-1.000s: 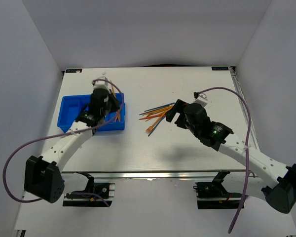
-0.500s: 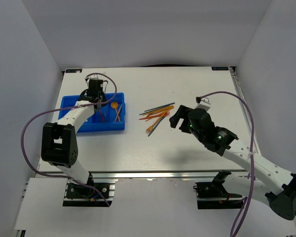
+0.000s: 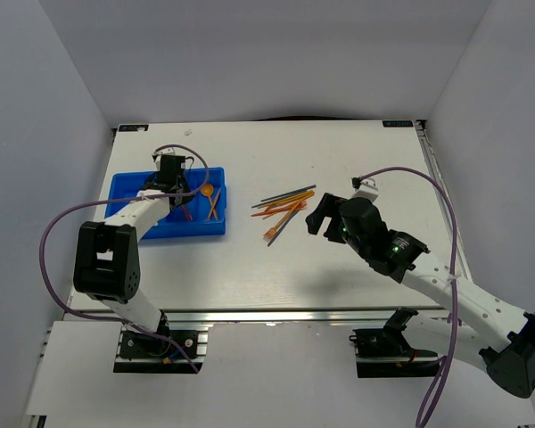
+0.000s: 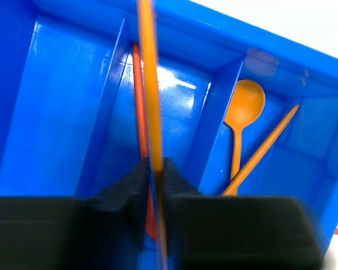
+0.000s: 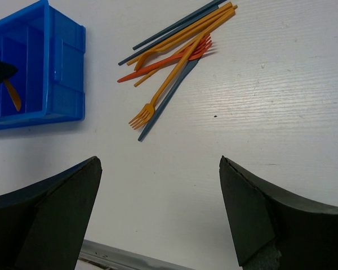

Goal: Sort the eating utensils into containers

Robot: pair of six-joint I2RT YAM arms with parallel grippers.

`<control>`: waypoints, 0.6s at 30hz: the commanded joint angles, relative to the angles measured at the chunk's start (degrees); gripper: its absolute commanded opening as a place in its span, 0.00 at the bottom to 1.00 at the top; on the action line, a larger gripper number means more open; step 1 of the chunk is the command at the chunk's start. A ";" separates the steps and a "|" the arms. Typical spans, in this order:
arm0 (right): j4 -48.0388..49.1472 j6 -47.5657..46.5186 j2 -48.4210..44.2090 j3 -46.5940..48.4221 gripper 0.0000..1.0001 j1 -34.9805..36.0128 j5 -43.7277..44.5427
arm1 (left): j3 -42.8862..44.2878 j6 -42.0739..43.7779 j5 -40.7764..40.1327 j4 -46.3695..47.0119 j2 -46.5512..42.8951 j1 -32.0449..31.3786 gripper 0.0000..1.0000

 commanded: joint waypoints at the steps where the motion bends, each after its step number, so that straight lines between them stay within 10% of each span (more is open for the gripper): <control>1: 1.82 -0.86 -0.62 0.01 0.89 -0.17 -0.21 | -0.24 -0.67 0.03 1.55 -3.42 0.29 0.29; 5: 1.73 -1.21 -0.18 0.10 0.89 -0.17 -0.04 | -0.07 -0.67 0.03 0.94 -5.97 0.21 0.59; 18: -2.47 -1.92 13.07 7.99 0.89 -0.34 2.15 | 1.78 3.11 0.83 -10.21 -26.85 0.21 0.98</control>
